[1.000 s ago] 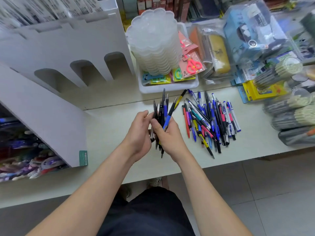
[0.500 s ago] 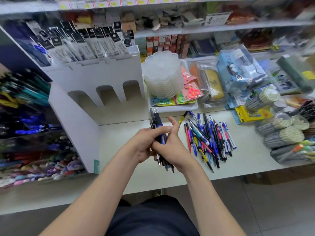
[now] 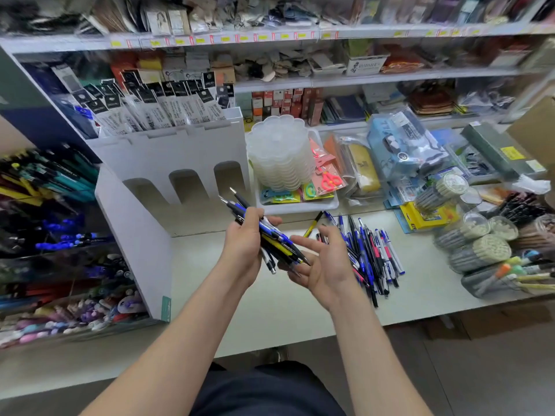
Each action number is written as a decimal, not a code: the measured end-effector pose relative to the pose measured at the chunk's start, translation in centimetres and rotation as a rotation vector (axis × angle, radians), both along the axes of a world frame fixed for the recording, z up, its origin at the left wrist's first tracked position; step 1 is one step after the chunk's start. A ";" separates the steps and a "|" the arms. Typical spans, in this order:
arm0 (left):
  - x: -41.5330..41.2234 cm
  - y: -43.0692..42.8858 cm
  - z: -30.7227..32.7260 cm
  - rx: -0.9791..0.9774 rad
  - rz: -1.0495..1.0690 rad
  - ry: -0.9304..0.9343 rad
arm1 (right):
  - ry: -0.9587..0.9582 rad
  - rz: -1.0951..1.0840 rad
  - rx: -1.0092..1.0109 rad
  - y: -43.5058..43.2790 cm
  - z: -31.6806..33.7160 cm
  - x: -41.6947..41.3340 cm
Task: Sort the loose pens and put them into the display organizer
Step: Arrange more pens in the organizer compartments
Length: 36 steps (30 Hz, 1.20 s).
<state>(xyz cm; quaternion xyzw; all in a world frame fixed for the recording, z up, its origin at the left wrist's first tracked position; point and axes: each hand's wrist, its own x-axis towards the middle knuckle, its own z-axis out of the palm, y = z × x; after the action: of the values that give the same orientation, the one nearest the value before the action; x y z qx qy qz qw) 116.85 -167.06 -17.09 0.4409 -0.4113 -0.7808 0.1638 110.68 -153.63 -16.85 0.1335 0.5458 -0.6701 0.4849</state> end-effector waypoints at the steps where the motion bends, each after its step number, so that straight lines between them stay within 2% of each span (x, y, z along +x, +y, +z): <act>1: -0.2 0.2 0.4 -0.036 0.031 0.018 | -0.033 -0.098 0.026 -0.5 -0.1 0.7; 5: -0.2 2.6 1.4 -0.155 0.028 0.084 | -0.189 -0.309 -0.036 -3.0 -0.1 2.9; 10: 0.3 3.8 1.3 -0.283 -0.053 0.044 | -0.195 -0.368 -0.060 -3.9 0.3 3.5; 14: 1.0 2.5 1.5 -0.485 -0.168 -0.013 | 0.016 -0.259 0.103 -3.2 -0.2 3.6; 16: 1.7 1.7 1.6 -0.549 -0.261 -0.056 | 0.195 -0.234 0.090 -2.9 0.1 3.1; 19: 3.0 0.8 2.2 -0.518 -0.411 -0.066 | 0.475 -0.090 -0.035 -3.2 1.3 2.1; 21: 3.9 0.5 2.5 -0.568 -0.486 -0.094 | 0.587 0.046 -0.067 -3.6 1.5 2.1; 23: 4.7 0.4 2.7 -0.648 -0.505 -0.155 | 0.662 0.145 -0.007 -4.3 1.0 2.6; 25: 5.4 0.0 2.6 -0.700 -0.480 -0.225 | 0.671 0.183 0.025 -5.1 0.3 3.1; 28: 6.6 -0.8 2.4 -0.712 -0.465 -0.279 | 0.642 0.242 -0.038 -5.6 -0.5 3.3; 33: 9.0 -2.7 2.9 -0.557 -0.492 -0.190 | 0.572 0.308 -0.172 -6.3 0.1 4.5; 36: 10.7 -3.8 3.4 -0.603 -0.559 -0.194 | 0.537 0.260 -0.233 -7.3 0.5 5.9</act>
<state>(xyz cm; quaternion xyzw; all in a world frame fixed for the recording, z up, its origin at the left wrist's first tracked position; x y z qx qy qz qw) 127.59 -170.86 -13.73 0.3160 -0.7387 -0.5947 0.0279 116.58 -160.96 -16.32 -0.1757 0.5864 -0.6718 0.4171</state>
